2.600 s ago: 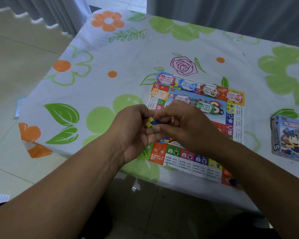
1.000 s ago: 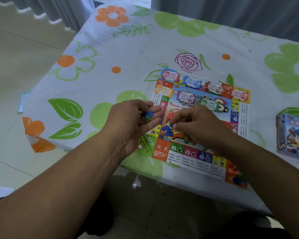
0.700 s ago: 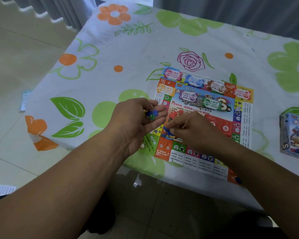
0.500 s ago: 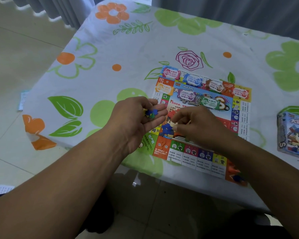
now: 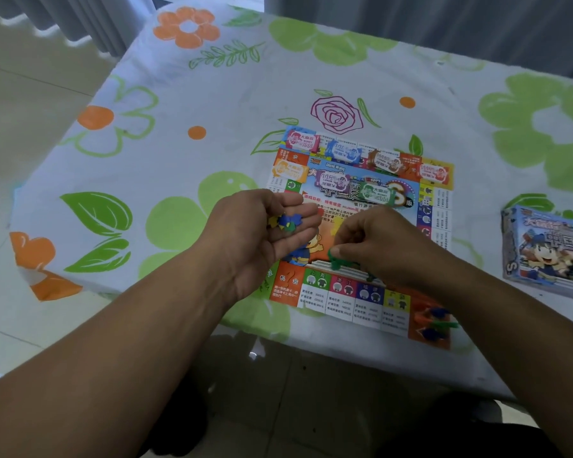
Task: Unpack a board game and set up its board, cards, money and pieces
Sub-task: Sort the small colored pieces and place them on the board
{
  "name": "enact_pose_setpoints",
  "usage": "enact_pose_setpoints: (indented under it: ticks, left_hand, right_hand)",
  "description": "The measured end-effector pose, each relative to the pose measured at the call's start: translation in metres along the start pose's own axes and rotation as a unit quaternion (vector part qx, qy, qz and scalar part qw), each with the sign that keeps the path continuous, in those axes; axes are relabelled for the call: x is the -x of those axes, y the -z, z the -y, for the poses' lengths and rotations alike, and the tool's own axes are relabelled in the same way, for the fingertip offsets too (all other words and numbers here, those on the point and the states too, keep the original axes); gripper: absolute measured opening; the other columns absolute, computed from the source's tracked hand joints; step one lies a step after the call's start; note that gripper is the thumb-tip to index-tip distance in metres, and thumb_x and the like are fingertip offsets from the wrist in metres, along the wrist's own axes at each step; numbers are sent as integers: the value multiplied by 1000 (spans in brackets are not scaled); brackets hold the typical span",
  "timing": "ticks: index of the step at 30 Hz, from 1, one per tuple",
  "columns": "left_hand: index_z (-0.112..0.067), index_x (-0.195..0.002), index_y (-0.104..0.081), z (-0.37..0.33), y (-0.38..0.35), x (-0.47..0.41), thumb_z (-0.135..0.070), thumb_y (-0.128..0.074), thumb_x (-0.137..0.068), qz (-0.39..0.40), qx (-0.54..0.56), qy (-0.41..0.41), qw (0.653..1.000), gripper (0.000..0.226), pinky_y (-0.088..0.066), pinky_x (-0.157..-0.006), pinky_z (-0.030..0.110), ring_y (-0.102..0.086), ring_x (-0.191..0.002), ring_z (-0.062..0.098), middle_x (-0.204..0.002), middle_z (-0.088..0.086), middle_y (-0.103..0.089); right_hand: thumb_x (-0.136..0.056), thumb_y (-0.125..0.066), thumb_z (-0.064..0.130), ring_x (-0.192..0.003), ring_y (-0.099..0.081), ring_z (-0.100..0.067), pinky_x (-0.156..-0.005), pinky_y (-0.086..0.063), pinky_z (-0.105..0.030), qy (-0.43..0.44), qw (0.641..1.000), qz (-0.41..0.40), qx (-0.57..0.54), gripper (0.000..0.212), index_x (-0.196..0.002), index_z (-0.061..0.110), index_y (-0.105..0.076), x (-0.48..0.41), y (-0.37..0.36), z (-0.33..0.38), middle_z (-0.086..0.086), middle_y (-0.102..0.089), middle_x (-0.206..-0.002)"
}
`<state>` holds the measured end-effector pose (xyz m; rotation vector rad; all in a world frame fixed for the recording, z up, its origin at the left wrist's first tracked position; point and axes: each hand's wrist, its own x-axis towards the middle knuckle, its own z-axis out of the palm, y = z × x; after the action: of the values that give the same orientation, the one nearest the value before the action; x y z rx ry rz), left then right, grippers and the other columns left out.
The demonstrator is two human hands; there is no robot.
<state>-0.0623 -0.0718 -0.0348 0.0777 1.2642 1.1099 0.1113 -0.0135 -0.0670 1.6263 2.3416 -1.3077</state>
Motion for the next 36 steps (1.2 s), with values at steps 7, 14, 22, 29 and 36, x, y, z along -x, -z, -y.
enact_pose_setpoints:
  ticks: [7,14,22,29,36]
  left_hand:
    - [5,-110,-65,2,-1,-1,-5,-34,-92,22,-13,12,1000,38,-62,-79,37,-74,-93,33,-101,21,-74]
    - [1,-99,-66,6,-5,-3,-12,-38,-91,84,-14,36,996,33,-61,-81,41,-69,-73,23,-99,19,-73]
    - [-1,-104,-61,9,-5,-6,-15,-37,-97,106,-26,53,993,29,-61,-76,39,-65,-68,21,-89,17,-72]
    - [-4,-95,-68,10,-5,-5,-26,-42,-103,102,-48,51,992,35,-58,-79,40,-58,-68,21,-75,9,-69]
    - [-1,-122,-61,8,-7,-2,-30,-40,-105,115,-46,63,990,40,-62,-69,36,-70,-70,21,-86,13,-74]
  right_hand:
    - [-93,-67,21,-71,-61,-8,-68,-52,-30,103,982,-153,-47,10,-88,16,-74,4,6,15,3,-67,-78]
    - [-87,-73,26,-78,-57,-1,-69,-48,-27,209,968,-140,-20,21,-108,23,-71,8,-6,21,7,-61,-89]
    - [-87,-70,24,-78,-58,-12,-67,-53,-39,252,954,-153,45,23,-110,20,-72,10,-8,21,3,-59,-91]
    - [-88,-62,30,-75,-56,-15,-59,-53,-41,288,940,-130,127,26,-109,17,-69,11,-11,24,4,-54,-96]
    - [-92,-52,32,-72,-58,-19,-57,-53,-41,292,933,-136,162,31,-115,19,-68,14,-12,26,1,-55,-98]
